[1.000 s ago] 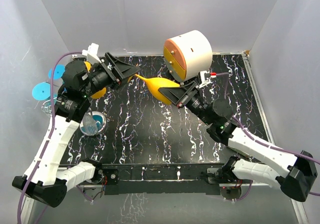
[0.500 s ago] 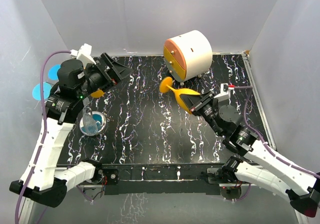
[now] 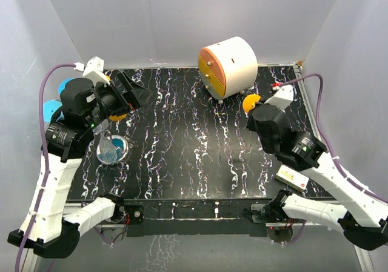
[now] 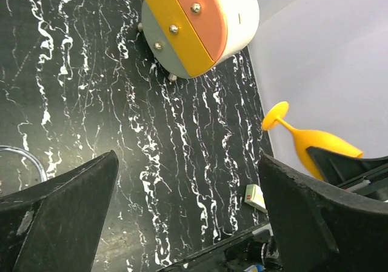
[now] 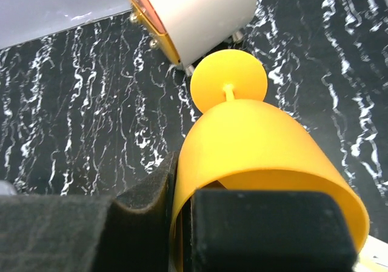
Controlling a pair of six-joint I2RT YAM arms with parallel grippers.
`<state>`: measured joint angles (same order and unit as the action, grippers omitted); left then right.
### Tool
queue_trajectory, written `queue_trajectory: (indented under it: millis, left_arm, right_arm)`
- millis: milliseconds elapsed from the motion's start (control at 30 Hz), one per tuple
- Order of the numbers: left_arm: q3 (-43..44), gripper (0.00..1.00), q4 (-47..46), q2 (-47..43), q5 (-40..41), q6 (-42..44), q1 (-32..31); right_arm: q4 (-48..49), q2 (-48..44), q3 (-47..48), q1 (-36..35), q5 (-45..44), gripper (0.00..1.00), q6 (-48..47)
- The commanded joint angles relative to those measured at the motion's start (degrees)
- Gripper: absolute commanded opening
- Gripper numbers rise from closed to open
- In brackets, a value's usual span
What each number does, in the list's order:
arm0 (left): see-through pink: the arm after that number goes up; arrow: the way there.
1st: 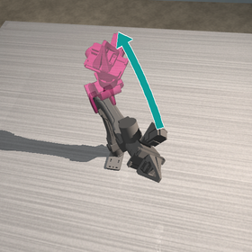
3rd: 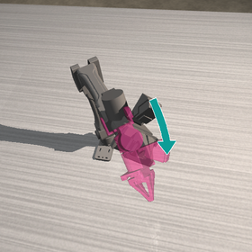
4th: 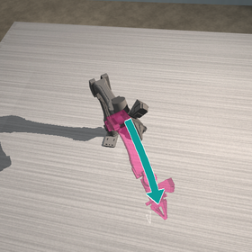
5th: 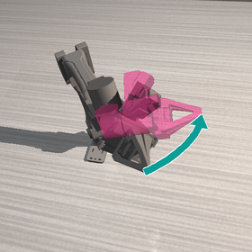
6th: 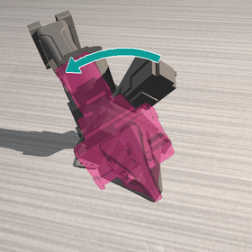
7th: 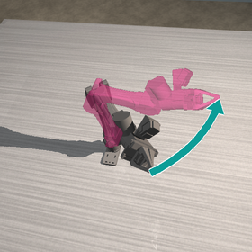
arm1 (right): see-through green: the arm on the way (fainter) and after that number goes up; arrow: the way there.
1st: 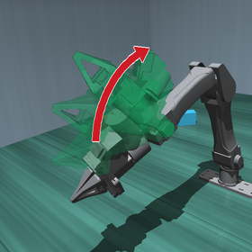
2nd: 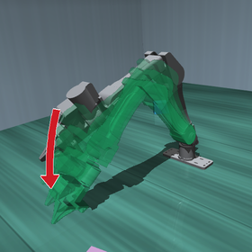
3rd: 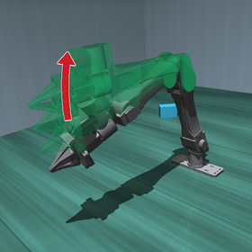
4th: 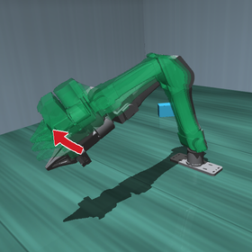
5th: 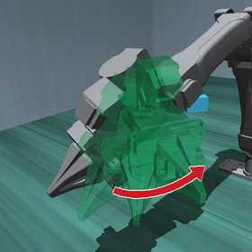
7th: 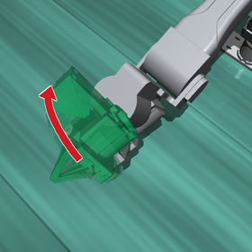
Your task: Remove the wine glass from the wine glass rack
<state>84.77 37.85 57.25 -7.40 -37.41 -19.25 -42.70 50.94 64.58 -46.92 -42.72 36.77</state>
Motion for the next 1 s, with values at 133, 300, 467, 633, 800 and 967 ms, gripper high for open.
queue_trajectory:
  millis: [133,300,467,633,800,967]
  left_arm:
    - [2.88,0.99,4.05,-3.40,5.08,7.31,0.04]
    - [2.08,0.99,5.09,-5.61,7.31,9.04,0.00]
    - [1.48,0.99,6.02,-5.66,7.51,10.34,0.01]
    - [0.83,0.99,6.42,-5.52,7.46,11.35,-0.01]
    - [1.91,0.99,6.82,-4.79,7.48,11.83,0.01]
    - [2.24,0.99,6.67,-5.17,7.94,11.83,0.06]
  right_arm:
    - [-12.43,13.80,14.38,3.33,6.51,0.00,-6.71]
    - [-20.16,23.18,20.91,11.55,18.84,0.00,-8.32]
    - [-20.88,29.98,25.19,18.24,30.62,0.00,-11.24]
    - [-23.23,39.38,31.07,21.10,35.57,0.00,-13.54]
    - [-23.99,47.77,35.84,21.81,33.53,0.00,-15.03]
    - [-21.37,52.40,37.21,21.78,33.58,0.00,-15.84]
